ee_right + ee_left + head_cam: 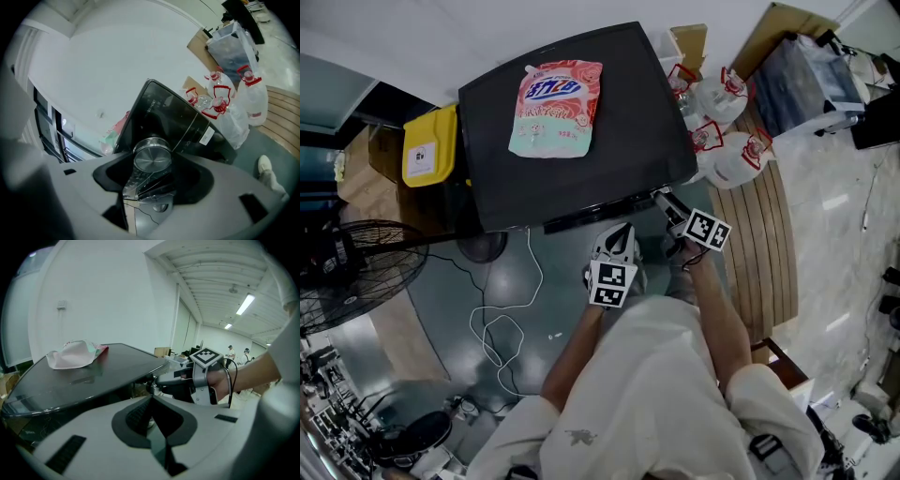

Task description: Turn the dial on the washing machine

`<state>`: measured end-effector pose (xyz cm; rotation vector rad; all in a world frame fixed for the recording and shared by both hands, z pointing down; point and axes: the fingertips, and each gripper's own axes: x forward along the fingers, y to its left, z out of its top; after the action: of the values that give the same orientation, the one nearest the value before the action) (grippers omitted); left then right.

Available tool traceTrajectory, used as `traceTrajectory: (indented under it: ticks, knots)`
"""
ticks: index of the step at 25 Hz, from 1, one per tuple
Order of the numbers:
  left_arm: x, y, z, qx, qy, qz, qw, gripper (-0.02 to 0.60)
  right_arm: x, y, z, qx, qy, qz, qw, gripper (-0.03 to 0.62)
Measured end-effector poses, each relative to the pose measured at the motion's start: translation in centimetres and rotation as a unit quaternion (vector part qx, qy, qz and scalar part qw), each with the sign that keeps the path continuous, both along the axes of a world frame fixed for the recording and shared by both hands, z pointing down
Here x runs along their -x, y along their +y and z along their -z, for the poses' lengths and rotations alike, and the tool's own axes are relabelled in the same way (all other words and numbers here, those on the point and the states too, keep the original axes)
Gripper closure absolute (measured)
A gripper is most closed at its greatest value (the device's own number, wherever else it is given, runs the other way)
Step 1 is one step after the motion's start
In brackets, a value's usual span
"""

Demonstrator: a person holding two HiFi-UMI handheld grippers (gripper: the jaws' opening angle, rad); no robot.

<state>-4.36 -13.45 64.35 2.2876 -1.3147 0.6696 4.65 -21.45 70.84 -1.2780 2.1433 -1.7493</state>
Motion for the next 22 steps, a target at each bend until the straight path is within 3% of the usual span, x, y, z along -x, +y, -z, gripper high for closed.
traceTrajectory:
  ticks: [22]
  knots:
    - [-0.26, 0.71, -0.05, 0.003, -0.004, -0.005, 1.0, 0.569, -0.15, 0.22, -0.41, 0.051, -0.125, -0.067, 0.989, 0.341]
